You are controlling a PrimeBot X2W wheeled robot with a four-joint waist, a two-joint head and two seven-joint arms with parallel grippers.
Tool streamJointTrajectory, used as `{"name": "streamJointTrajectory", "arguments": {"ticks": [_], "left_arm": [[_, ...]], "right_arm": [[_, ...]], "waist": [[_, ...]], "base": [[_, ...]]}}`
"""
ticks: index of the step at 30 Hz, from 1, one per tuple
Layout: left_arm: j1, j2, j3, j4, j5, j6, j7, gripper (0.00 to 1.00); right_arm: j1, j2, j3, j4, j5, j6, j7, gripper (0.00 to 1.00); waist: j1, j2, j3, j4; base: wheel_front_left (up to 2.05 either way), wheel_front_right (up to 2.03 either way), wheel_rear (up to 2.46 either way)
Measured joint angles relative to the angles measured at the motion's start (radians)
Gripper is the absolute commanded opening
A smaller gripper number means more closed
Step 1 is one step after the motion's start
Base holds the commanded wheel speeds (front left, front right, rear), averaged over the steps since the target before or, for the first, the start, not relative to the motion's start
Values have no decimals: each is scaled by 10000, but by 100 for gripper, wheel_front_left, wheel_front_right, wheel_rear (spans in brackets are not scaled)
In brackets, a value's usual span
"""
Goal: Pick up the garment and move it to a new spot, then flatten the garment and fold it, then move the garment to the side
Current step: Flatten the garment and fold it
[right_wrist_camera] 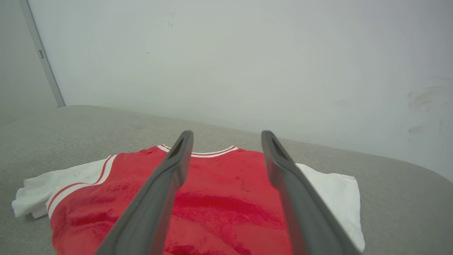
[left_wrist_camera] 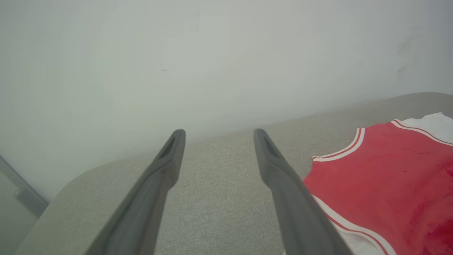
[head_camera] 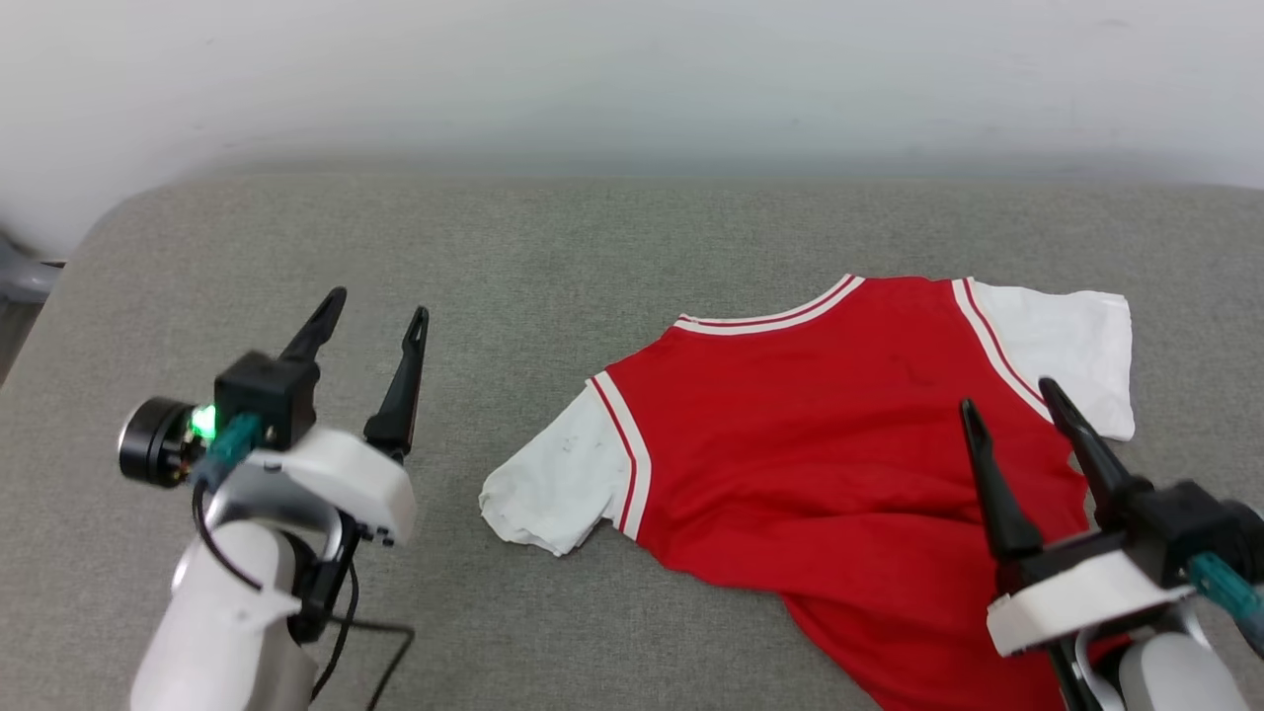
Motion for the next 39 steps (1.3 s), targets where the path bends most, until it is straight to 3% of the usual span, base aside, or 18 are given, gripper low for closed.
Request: {"name": "streamJointTrajectory", "arguments": {"ticks": [4, 12, 17, 18, 24, 34, 36, 39], "left_arm": [[-636, 443, -633, 67, -823, -86, 1371, 100], [-1732, 2046, -2972, 50, -3603, -98, 5072, 100], [-2197, 2709, -4238, 159, -5003, -100, 6824, 100], [-2471, 3037, -4924, 282, -5382, -100, 7430, 100], [-2938, 3116, -6142, 1110, -5841, -100, 7814, 100], [-3510, 3254, -7601, 2337, -6261, -117, 7580, 100], [-3595, 3267, -7758, 2454, -6335, -117, 7267, 0], [-3656, 3300, -7937, 2552, -6479, -115, 6692, 0]], "right_arm": [[699, 380, -460, -525, -311, 0, 4, 100], [1071, 702, -677, -1030, -704, 0, 127, 100], [1065, 775, -685, -1108, -830, 0, 174, 100], [1014, 790, -663, -1133, -849, 0, 176, 100], [750, 840, -583, -1103, -907, 0, 176, 100], [449, 945, -489, -871, -917, 0, 153, 100], [433, 955, -485, -826, -917, 0, 132, 100], [434, 976, -477, -769, -917, 0, 121, 100]], "waist": [[0, 0, 43, -114], [0, 0, 172, -317], [0, 0, 320, -403], [0, 0, 462, -453], [0, 0, 879, -613], [0, 0, 1381, -875], [0, 0, 1382, -877], [1, 0, 1293, -855]], "base": [[0, 0, 0], [0, 0, 0], [0, 0, 0], [0, 0, 0], [0, 0, 0], [0, 0, 0], [0, 0, 0], [0, 0, 0]]}}
